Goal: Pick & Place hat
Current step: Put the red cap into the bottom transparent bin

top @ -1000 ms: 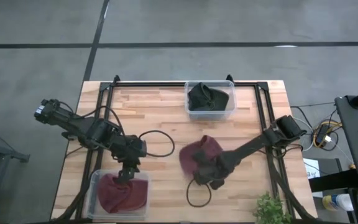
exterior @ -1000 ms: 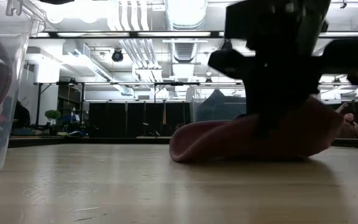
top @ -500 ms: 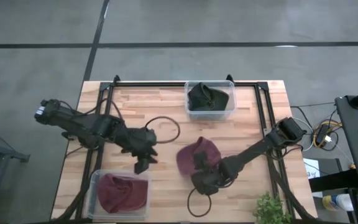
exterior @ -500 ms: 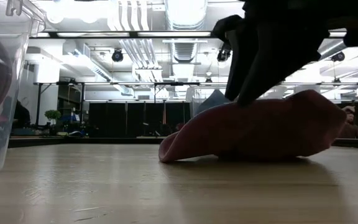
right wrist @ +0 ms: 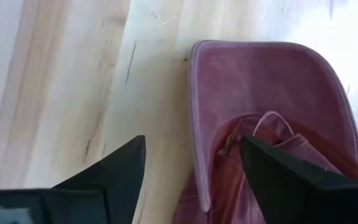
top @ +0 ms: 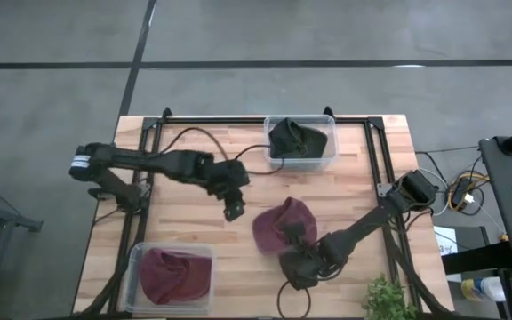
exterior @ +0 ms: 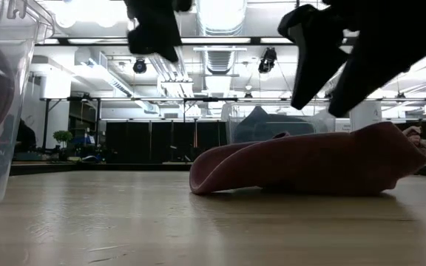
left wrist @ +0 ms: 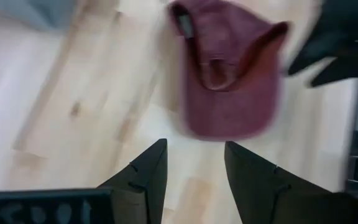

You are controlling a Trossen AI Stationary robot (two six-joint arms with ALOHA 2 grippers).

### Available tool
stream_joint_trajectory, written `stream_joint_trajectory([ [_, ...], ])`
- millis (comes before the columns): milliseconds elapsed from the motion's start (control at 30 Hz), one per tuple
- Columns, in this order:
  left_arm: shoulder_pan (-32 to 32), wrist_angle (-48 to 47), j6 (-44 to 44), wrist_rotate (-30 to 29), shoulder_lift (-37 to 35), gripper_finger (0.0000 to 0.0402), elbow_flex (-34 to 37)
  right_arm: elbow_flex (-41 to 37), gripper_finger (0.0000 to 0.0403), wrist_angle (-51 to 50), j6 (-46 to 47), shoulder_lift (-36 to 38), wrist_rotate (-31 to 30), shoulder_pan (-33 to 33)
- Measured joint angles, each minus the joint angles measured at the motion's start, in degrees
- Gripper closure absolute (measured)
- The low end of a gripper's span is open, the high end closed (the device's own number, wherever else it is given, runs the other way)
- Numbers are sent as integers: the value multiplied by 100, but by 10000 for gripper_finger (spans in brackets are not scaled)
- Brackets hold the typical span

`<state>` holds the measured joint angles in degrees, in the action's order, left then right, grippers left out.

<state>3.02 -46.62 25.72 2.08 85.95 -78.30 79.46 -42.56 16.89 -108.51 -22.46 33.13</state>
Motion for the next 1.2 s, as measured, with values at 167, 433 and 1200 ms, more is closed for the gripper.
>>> stream_joint_trajectory([
  [167,-508,92,-364,611,570,250,-2,-23,136,-73,343,0,-10,80],
  [433,-844,636,-578,1165,1275,250,-11,-83,143,-101,578,0,0,240],
  [1200,-705,2008,-485,1814,2236,250,-13,-389,155,-109,1616,0,1,542],
])
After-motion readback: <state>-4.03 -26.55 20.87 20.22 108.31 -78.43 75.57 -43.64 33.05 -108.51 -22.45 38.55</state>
